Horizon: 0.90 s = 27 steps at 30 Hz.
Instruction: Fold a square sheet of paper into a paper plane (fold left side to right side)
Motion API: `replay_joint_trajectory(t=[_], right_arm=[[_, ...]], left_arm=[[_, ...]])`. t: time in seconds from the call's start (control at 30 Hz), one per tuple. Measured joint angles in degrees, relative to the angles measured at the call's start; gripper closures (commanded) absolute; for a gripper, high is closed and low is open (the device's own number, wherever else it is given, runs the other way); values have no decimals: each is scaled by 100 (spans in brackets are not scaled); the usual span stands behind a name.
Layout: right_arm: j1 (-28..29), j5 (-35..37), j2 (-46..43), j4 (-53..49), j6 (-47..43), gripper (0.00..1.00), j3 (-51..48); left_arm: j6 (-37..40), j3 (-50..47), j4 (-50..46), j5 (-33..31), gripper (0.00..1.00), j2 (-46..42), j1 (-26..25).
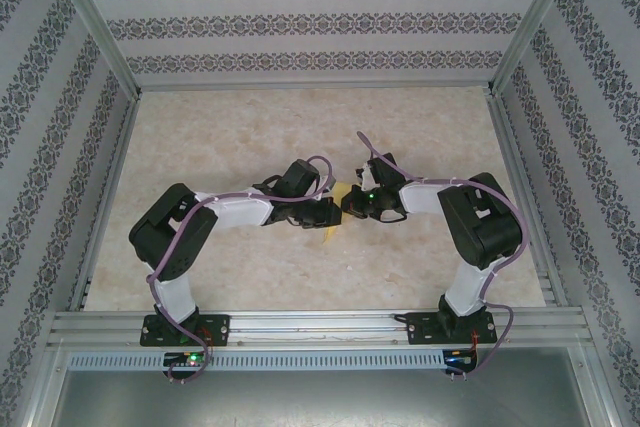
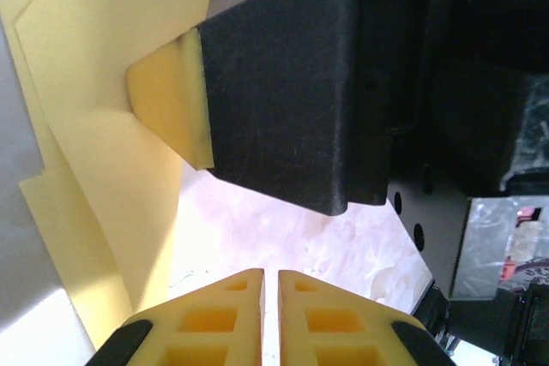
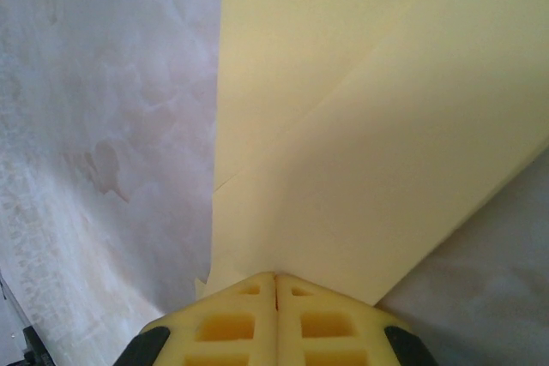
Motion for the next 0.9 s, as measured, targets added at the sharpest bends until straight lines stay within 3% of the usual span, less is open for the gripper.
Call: replay_joint_trajectory(t=[0.9], right_arm=[[74,131,57,-358,-251,100,225]], left_arm=[[-85,-221,55,177,87,350,35]])
